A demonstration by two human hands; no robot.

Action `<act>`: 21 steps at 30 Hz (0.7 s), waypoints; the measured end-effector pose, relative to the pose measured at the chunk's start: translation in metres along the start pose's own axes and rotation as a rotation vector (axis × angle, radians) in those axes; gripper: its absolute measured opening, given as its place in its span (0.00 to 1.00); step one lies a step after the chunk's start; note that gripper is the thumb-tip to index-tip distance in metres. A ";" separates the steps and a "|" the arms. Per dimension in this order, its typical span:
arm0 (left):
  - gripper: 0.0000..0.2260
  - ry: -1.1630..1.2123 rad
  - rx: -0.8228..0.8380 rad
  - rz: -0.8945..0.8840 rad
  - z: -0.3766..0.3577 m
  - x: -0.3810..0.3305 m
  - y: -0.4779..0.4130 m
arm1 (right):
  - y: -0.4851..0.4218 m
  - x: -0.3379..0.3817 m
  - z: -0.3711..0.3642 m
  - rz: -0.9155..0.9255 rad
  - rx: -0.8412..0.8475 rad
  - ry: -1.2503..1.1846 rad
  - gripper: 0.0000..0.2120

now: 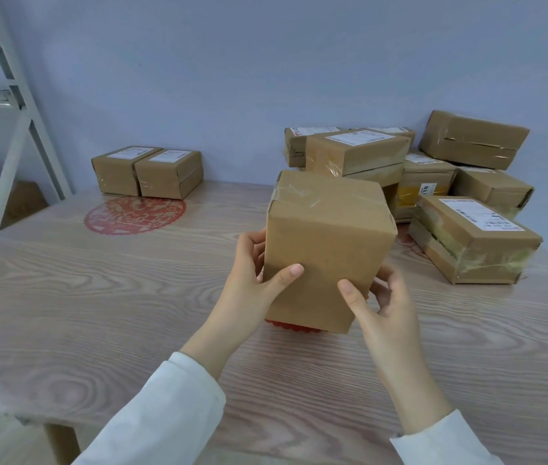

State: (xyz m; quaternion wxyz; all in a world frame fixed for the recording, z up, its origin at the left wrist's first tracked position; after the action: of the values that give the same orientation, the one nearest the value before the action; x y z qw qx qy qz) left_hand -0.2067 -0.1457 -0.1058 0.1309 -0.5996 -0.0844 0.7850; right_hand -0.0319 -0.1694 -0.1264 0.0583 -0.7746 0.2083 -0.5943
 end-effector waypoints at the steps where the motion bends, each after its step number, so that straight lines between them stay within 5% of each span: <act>1: 0.17 -0.018 0.009 -0.002 -0.001 0.001 0.001 | 0.000 0.002 -0.001 0.005 -0.002 -0.009 0.24; 4: 0.20 -0.058 0.042 -0.010 -0.004 0.003 0.003 | -0.001 0.006 0.000 0.033 -0.006 -0.001 0.31; 21: 0.25 0.007 -0.040 0.042 0.000 -0.002 0.002 | -0.003 0.019 -0.002 0.078 0.020 0.008 0.21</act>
State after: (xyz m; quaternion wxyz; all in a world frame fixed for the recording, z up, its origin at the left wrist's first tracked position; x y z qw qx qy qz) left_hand -0.2065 -0.1485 -0.1043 0.1029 -0.6067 -0.0871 0.7834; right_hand -0.0287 -0.1741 -0.1078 0.0883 -0.7629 0.2326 -0.5967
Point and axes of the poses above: each hand's wrist, its own y-axis away from the middle knuckle, its own z-axis out of the back of the hand, x = y × z, the point moved 7 cm from there along -y, towards the middle knuckle, and after that the axes turned 15 degrees about -y, right-handed, at the moved point
